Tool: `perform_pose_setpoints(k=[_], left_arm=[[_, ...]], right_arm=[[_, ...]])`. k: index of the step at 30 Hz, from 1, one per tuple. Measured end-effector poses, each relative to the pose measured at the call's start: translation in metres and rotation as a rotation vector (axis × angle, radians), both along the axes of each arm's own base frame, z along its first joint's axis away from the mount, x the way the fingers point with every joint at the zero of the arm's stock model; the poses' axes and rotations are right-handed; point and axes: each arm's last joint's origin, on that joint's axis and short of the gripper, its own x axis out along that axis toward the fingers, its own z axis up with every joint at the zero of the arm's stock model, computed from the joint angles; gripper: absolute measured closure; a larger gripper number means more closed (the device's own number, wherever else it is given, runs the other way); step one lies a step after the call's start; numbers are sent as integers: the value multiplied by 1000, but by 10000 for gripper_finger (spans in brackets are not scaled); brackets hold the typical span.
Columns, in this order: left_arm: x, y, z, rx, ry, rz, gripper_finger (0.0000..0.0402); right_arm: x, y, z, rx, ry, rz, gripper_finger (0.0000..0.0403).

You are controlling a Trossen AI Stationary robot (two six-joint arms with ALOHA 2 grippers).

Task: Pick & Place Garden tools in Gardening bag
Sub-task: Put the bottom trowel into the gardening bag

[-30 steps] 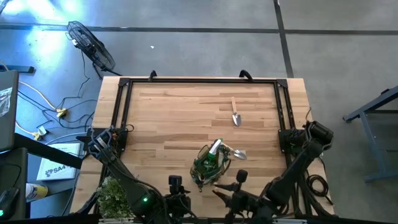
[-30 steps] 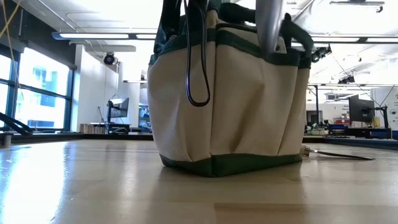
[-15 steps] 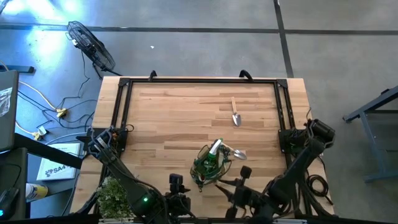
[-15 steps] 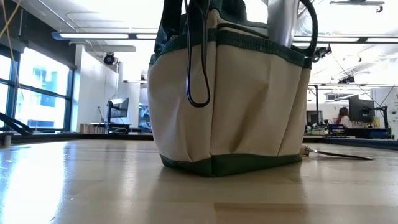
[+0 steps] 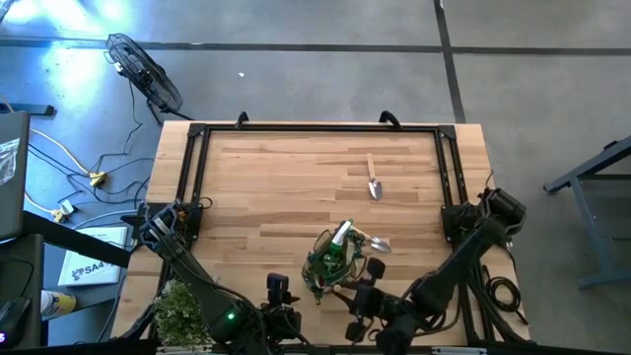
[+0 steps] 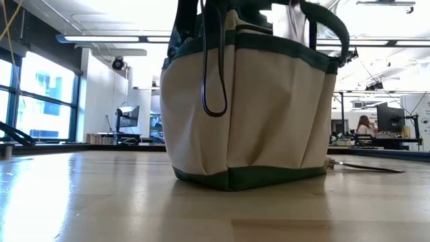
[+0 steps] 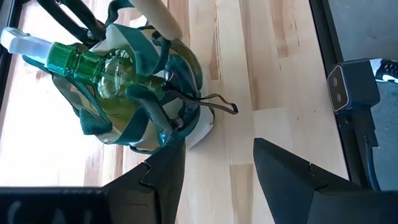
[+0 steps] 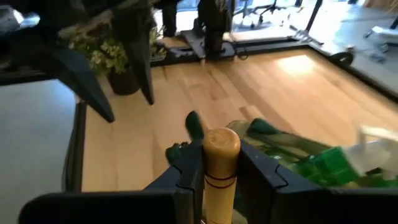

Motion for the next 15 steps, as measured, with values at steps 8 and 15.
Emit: perform_pose_setpoints(k=[8, 15], left_arm=[[0, 0, 0, -4, 1, 2, 219], [0, -1, -1, -14, 5, 5, 219]], right_arm=[[17, -9, -11, 34, 39, 2, 340], [18, -10, -11, 35, 43, 0, 339]])
